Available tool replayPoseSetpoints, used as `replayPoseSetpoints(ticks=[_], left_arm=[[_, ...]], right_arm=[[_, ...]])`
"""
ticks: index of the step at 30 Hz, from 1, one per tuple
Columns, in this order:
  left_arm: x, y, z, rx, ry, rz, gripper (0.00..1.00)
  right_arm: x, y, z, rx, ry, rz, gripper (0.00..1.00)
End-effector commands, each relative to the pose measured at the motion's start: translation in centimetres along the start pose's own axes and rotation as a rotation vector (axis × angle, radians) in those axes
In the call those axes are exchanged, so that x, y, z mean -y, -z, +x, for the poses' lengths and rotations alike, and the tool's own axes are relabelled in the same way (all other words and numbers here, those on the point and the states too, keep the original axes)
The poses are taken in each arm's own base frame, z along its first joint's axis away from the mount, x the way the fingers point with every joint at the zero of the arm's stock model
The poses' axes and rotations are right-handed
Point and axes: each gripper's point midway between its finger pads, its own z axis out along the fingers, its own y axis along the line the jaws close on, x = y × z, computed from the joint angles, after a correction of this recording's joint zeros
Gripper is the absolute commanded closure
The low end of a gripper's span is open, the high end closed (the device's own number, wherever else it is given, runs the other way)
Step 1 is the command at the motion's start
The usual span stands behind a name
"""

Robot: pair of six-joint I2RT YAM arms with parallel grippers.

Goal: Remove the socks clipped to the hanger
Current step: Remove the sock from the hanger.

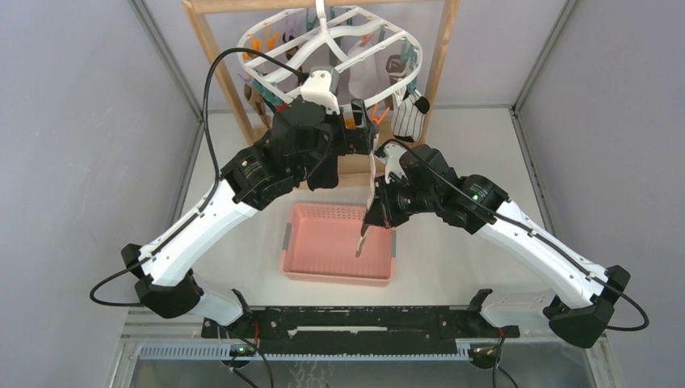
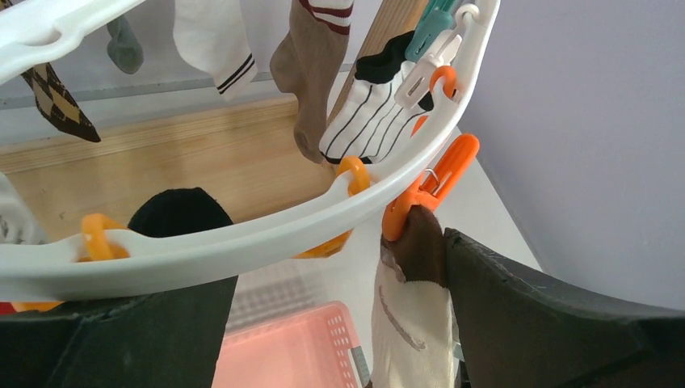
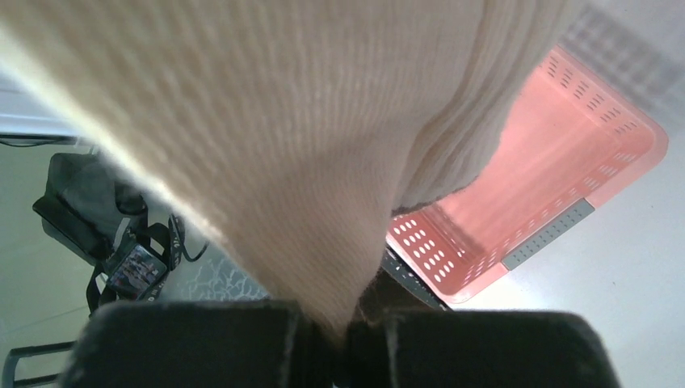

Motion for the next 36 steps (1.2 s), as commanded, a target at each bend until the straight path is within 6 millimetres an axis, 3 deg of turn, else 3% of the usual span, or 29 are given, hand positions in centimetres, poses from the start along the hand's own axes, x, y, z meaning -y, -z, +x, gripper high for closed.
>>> replayPoseSetpoints(ticks=[1, 8, 15, 24, 28, 36], left_arm=[[0.9, 1.6, -3.9, 0.092, 0.039, 0.049, 0.04], [-0.5, 4.5, -4.2, 0.084, 0.062, 0.039, 0.08], [-2.8, 8.6, -2.8, 0.077, 0.115, 0.038, 0.09], [-3.5, 10.9, -0.5, 0.033, 0.141, 0.088, 0.09], [-3.0, 11.1, -2.1, 0.063, 0.130, 0.100, 0.09], [0.0, 9.4, -5.7, 0.121, 0.070, 0.148, 0.09]], right_arm=[[-1.1, 0.6, -1.1, 0.044, 0.049, -0.023, 1.00], [-1.4, 1.4, -1.4, 0.073, 0.046, -0.030, 1.00], [-1.5, 2.2, -4.3, 0.101, -0.077, -0.143, 1.00], [-3.9, 1.9, -6.8, 0.056, -0.214, -0.386, 1.00], [-3.5, 1.2, -6.9, 0.054, -0.225, -0.359, 1.00], [-2.2, 0.1, -6.1, 0.024, -0.173, -0.204, 1.00]])
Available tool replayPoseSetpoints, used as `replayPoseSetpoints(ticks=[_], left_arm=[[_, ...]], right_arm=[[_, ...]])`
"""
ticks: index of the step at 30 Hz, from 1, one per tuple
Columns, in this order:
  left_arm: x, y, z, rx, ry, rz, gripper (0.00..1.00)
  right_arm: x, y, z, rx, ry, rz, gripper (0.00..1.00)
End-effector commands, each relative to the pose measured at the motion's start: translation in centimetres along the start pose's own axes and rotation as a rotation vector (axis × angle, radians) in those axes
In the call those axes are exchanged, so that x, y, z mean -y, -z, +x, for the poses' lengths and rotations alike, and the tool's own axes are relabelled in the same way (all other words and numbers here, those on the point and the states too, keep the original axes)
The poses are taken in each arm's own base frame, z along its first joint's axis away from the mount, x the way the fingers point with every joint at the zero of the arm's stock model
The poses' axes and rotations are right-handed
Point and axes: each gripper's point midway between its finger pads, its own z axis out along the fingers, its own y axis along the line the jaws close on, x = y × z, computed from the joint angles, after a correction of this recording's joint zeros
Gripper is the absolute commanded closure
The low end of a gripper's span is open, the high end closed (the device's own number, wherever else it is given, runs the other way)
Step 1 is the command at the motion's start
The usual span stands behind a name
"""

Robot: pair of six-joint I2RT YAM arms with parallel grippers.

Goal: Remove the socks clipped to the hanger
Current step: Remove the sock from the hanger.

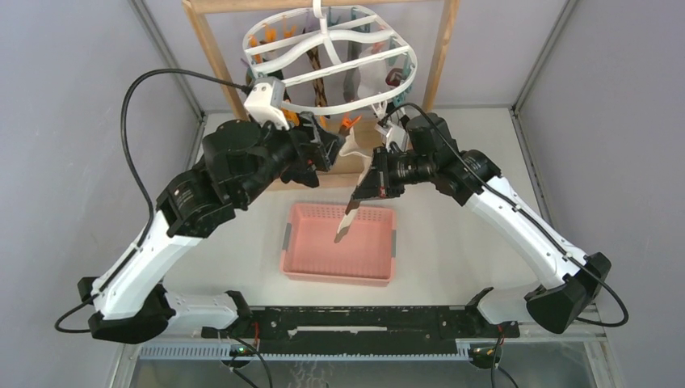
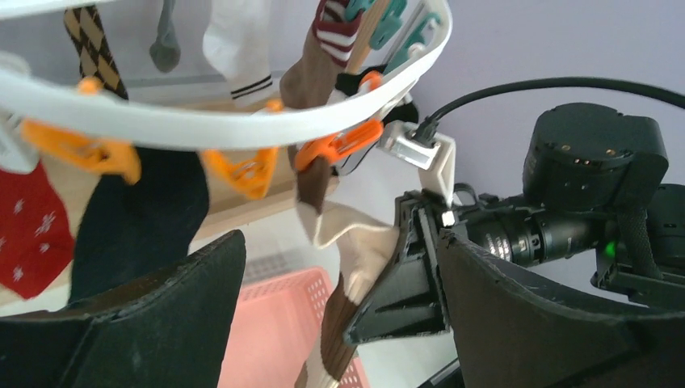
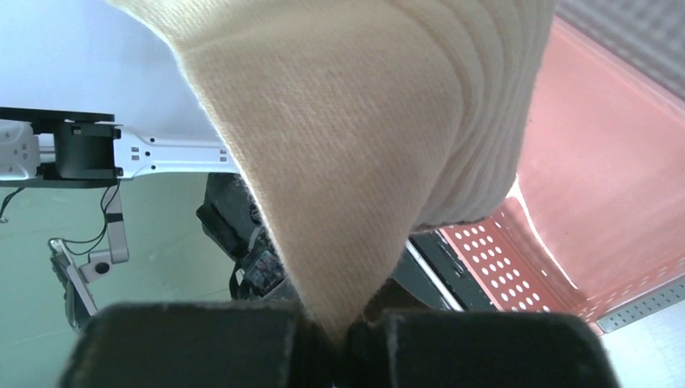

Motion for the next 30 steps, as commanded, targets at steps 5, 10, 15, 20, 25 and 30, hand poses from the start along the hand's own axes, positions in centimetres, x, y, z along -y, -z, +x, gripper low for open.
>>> replayPoseSetpoints(ticks=[5, 10, 15, 20, 25, 30], left_arm=[[2.1, -1.2, -4.8, 0.123, -0.065, 0.009, 0.09], [2.6, -2.7, -4.7, 0.113, -0.096, -0.003, 0.08], [2.2, -3.4, -3.9, 0.098, -0.115, -0.031, 0.09], [1.6, -3.3, -3.6, 0.098, -0.129, -0.047, 0.11], [1.4, -3.7, -2.8, 0.086, -0.150, -0.053, 0.12], [1.0, -4.1, -2.5, 0.081, -0.180, -0.089, 0.14]], right_arm=[[-0.2, 0.8, 0.4, 0.009, 0.136, 0.155, 1.00], [0.4, 1.8, 0.6, 0.009, 0.152, 0.226, 1.00], [0.7, 2.5, 0.4, 0.014, 0.160, 0.252, 1.00], [0.8, 2.8, 0.5, 0.011, 0.159, 0.250, 1.00], [0.9, 2.9, 0.5, 0.004, 0.165, 0.255, 1.00], [0.9, 2.9, 0.5, 0.001, 0.171, 0.259, 1.00]])
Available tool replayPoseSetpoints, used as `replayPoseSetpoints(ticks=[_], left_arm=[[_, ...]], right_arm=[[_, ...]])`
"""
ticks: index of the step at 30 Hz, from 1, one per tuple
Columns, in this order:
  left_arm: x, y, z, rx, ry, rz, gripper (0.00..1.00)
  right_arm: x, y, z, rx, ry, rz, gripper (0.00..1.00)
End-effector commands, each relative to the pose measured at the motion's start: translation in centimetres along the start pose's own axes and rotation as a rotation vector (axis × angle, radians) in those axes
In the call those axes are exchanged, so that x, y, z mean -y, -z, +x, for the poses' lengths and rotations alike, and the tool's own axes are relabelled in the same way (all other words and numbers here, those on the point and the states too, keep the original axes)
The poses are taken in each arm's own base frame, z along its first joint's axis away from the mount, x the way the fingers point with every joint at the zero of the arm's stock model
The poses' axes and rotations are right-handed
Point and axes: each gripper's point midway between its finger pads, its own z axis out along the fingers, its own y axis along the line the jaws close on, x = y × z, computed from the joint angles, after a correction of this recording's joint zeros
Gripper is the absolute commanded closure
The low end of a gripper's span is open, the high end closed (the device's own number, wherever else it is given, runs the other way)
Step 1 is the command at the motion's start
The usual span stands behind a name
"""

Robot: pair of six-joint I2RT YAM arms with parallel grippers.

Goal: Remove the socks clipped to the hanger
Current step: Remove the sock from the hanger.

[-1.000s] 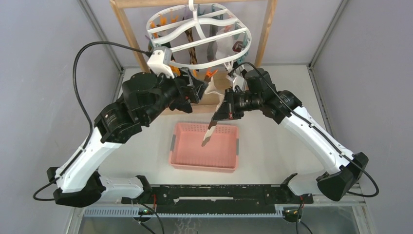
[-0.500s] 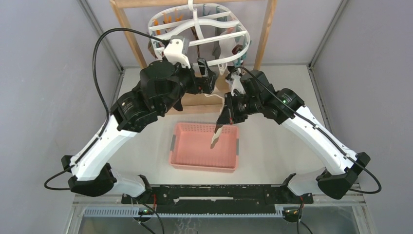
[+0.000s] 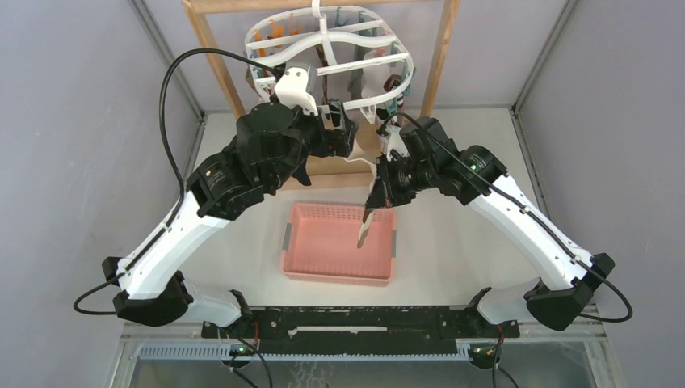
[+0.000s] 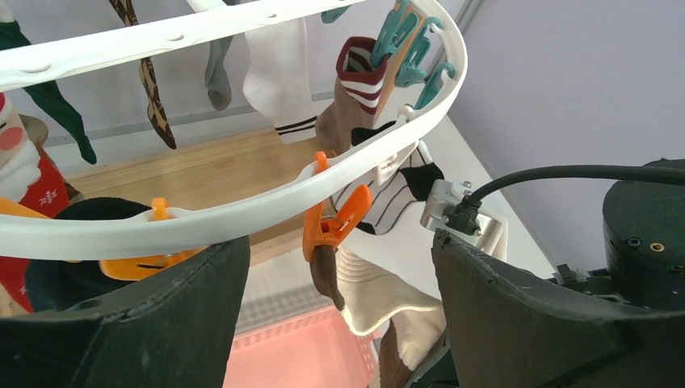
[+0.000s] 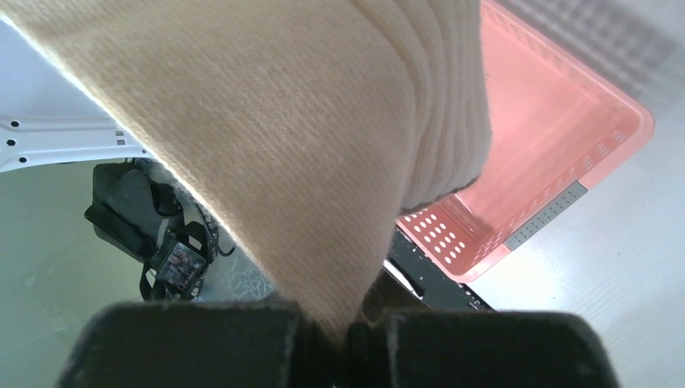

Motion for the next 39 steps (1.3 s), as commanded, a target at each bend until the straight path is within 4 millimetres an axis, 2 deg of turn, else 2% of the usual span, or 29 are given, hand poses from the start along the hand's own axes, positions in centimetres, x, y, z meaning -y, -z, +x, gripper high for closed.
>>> replayPoseSetpoints(ticks=[1, 9, 13, 24, 32, 39], left_arm=[[-0.5, 0.1, -1.2, 0.054, -0.027, -0.042, 0.14], [-1.1, 0.3, -0.5, 0.031, -0.026, -0.080, 0.15], [-1.0, 0.5, 0.2, 0.017, -0.014, -0.068, 0.13], [-1.1, -0.2, 1.4, 0.007, -0.021, -0.085, 0.12], [-0.7, -1.5, 0.9, 0.040, -0.029, -0.099, 0.12], [-0.3, -2.3, -0.3, 0.089, -0.011, -0.108, 0.12]], right_arm=[[-0.8, 1.1, -1.4, 0.056, 0.044, -0.015, 1.00], [-0.7, 1.0, -1.3, 0.054, 0.042, -0.010, 1.00], [-0.7, 0.8, -1.2, 0.051, 0.040, -0.011, 1.00], [-0.9, 0.6, -1.2, 0.050, 0.046, -0.016, 1.00], [-1.4, 0.6, -1.0, 0.045, 0.052, -0.024, 1.00], [-1.6, 0.6, -0.6, 0.044, 0.056, -0.021, 1.00]])
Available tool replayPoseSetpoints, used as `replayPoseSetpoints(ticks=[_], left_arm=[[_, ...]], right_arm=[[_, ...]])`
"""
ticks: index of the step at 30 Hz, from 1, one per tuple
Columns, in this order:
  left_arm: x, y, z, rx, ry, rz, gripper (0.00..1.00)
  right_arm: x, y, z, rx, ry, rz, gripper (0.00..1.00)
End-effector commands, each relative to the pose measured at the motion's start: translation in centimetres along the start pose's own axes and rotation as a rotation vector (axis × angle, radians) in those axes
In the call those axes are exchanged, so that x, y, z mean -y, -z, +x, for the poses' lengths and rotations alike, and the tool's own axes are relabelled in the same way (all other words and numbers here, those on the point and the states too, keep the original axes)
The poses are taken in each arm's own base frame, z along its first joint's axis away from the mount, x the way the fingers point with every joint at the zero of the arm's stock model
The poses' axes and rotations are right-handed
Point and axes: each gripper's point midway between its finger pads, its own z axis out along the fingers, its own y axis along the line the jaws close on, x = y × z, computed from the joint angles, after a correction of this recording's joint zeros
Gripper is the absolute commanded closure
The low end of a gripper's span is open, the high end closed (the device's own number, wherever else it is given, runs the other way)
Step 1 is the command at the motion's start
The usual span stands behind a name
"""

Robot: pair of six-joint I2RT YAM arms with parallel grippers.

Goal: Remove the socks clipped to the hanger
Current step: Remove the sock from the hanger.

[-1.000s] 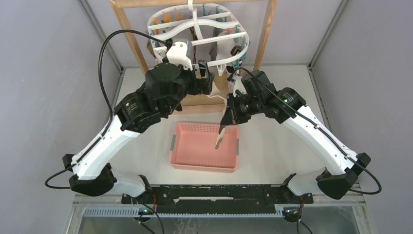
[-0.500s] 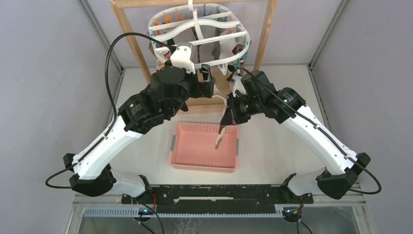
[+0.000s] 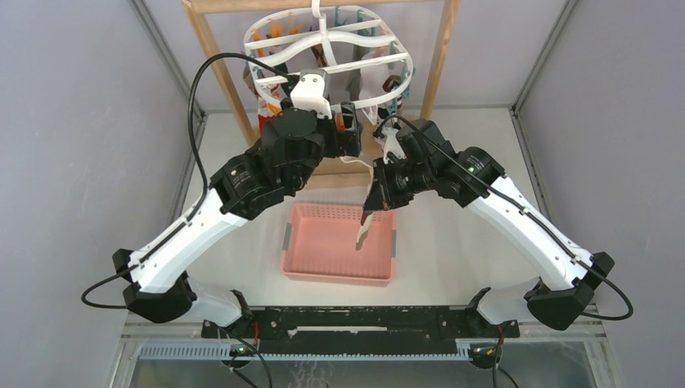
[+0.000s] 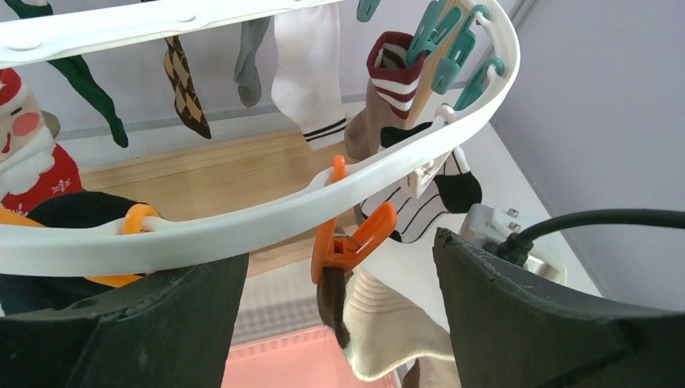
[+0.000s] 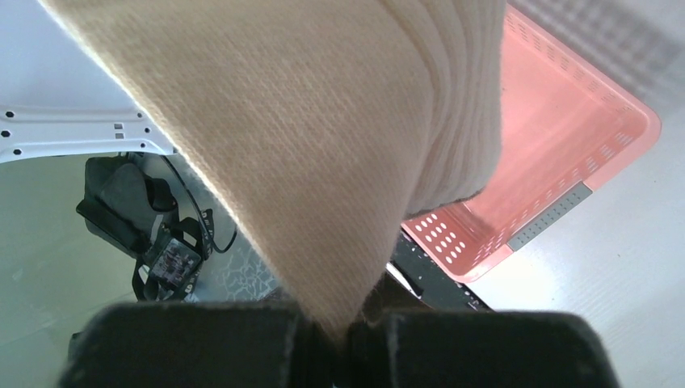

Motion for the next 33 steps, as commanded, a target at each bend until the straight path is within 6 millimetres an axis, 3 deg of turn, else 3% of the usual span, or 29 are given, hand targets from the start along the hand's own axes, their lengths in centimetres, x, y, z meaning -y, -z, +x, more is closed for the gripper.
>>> replayPoseSetpoints(ticks=[1, 11, 17, 24, 33], left_arm=[[0.7, -0.4, -2.3, 0.076, 0.031, -0.002, 0.12], [0.2, -0.7, -2.0, 0.077, 0.047, -0.037, 0.25], [0.4, -0.6, -2.3, 0.080, 0.054, -0.029, 0.48], [0.4, -0.6, -2.2, 0.073, 0.057, -0.021, 0.66], [-0.3, -0.1, -2.7, 0.083, 0.068, -0.026, 0.67]], right_arm=[[-1.0, 0.8, -1.0, 0.051, 0.026, -0.019, 1.00], [-1.0, 0.9, -0.7, 0.052, 0.025, -0.020, 1.00], [-0.9, 0.8, -0.4, 0.045, 0.026, -0.022, 1.00], [-0.4, 0.5, 0.5, 0.024, 0.025, -0.012, 1.00], [1.4, -0.3, 3.0, -0.016, 0.014, 0.020, 1.00]])
